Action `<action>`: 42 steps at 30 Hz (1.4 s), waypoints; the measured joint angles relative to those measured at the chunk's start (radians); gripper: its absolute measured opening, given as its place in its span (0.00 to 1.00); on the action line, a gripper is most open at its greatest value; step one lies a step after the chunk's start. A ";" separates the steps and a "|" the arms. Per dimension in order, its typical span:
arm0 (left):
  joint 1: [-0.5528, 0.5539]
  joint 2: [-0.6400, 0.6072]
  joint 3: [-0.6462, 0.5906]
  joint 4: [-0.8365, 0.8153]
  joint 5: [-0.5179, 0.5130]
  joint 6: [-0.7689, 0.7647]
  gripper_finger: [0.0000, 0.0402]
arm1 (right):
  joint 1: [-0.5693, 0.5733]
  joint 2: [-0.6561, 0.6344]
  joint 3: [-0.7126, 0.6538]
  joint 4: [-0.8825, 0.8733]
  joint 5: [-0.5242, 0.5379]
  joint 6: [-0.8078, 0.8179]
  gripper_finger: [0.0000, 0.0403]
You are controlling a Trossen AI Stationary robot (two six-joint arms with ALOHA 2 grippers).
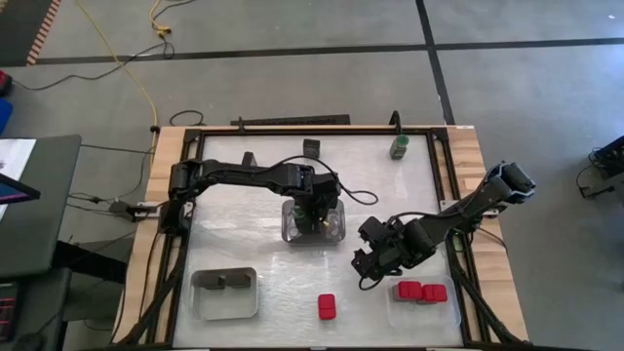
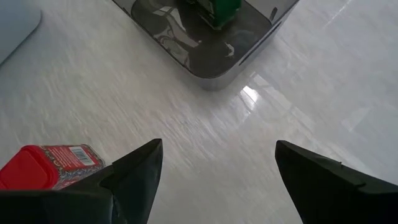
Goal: Sort spices by type
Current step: Put the bottom green seasoning bottle into the black bin
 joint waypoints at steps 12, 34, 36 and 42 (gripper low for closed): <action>0.000 0.001 0.000 0.002 -0.004 -0.010 0.55 | 0.000 0.000 0.000 0.001 0.000 -0.001 0.84; 0.000 0.001 0.000 0.009 -0.034 -0.099 0.56 | 0.001 0.000 0.000 0.001 -0.001 0.000 0.84; 0.000 0.001 0.000 0.010 -0.038 -0.116 0.56 | 0.001 0.000 0.000 0.001 -0.001 -0.001 0.84; 0.000 0.001 0.000 0.010 -0.040 -0.149 0.56 | 0.001 0.000 0.000 0.002 -0.001 -0.003 0.84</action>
